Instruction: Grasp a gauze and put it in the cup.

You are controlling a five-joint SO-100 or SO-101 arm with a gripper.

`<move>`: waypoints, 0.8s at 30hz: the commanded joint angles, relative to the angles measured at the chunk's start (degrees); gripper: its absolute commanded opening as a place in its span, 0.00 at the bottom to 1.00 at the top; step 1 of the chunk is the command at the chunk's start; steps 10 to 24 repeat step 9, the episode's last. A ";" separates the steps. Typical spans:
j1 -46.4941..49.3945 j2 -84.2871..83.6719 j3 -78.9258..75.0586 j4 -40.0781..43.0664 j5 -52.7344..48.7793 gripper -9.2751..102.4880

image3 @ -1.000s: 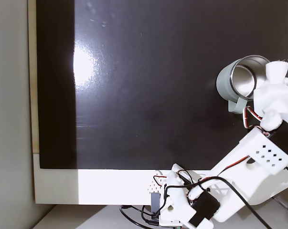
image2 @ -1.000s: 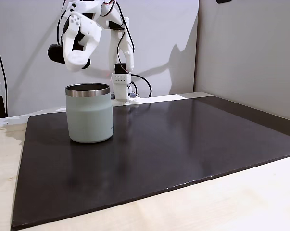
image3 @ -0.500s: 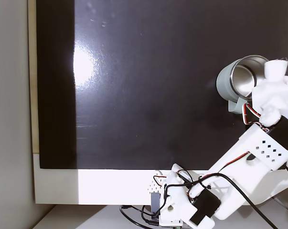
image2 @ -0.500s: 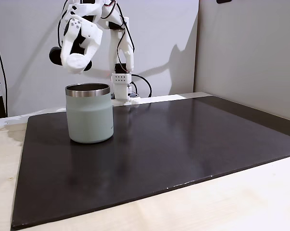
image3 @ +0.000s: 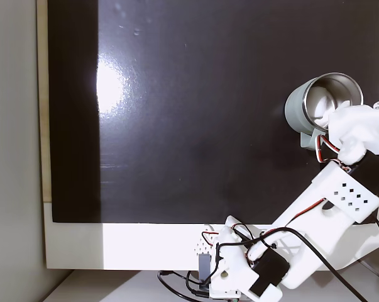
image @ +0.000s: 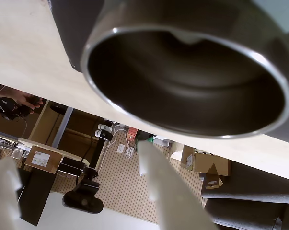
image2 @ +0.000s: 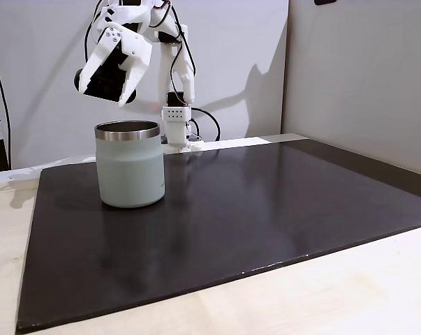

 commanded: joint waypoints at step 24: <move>-1.32 3.60 -0.35 0.88 0.53 0.32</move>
